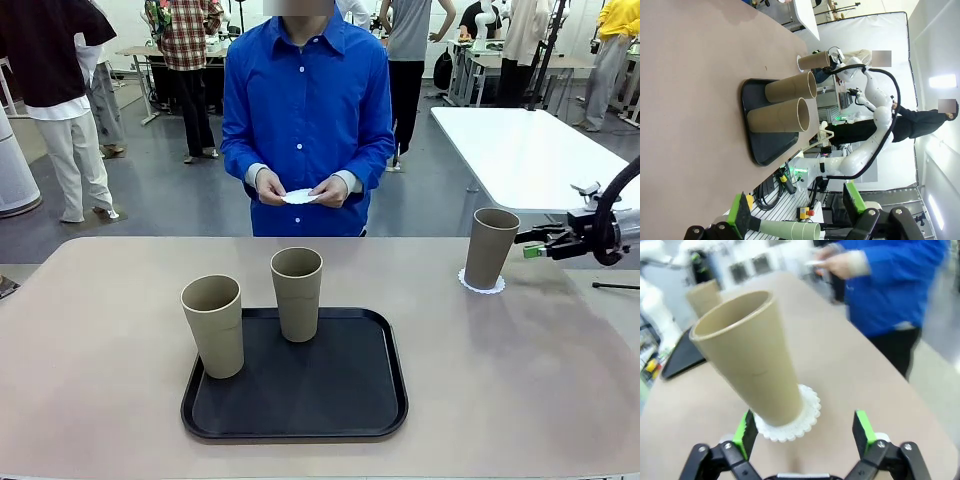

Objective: Place coasters on the table and set cups on them.
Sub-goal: Pick up one Reusable plastic cup and place it on a coaster set by the human.

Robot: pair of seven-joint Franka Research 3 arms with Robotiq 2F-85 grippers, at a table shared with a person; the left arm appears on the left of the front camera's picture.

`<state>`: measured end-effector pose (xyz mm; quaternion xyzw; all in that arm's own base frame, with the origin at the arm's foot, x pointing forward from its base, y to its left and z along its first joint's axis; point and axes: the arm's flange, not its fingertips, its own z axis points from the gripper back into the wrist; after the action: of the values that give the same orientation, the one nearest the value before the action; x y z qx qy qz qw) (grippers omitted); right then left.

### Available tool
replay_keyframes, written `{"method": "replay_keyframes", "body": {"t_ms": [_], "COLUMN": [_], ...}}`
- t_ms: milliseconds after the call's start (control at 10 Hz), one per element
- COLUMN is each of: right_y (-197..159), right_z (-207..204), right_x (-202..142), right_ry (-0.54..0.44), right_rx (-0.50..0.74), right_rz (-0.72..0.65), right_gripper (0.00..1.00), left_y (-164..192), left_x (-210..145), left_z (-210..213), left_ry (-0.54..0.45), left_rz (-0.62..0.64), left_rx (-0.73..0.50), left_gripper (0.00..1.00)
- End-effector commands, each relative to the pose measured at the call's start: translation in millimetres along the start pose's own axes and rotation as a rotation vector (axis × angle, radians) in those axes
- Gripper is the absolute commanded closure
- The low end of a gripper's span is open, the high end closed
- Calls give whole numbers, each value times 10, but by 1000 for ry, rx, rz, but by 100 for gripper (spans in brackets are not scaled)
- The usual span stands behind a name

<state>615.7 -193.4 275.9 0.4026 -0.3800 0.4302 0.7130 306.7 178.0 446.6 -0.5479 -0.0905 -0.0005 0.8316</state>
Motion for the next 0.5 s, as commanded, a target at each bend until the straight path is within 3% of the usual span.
{"method": "replay_keyframes", "body": {"t_ms": [0, 200, 400], "right_y": [569, 931, 1259], "right_z": [-51, 66, 102], "right_x": [285, 595, 877], "right_ry": [155, 285, 357], "right_rx": [-180, -324, -452], "right_rz": [-160, -240, -219], "right_gripper": [0, 0, 0], "left_y": [-12, -12, -12], "left_x": [-10, -10, -10], "left_z": [16, 16, 16], "left_ry": [-2, -2, -2], "left_rz": [-4, -4, -4], "left_rx": [-5, -5, -5], "left_gripper": [0, 0, 0]}}
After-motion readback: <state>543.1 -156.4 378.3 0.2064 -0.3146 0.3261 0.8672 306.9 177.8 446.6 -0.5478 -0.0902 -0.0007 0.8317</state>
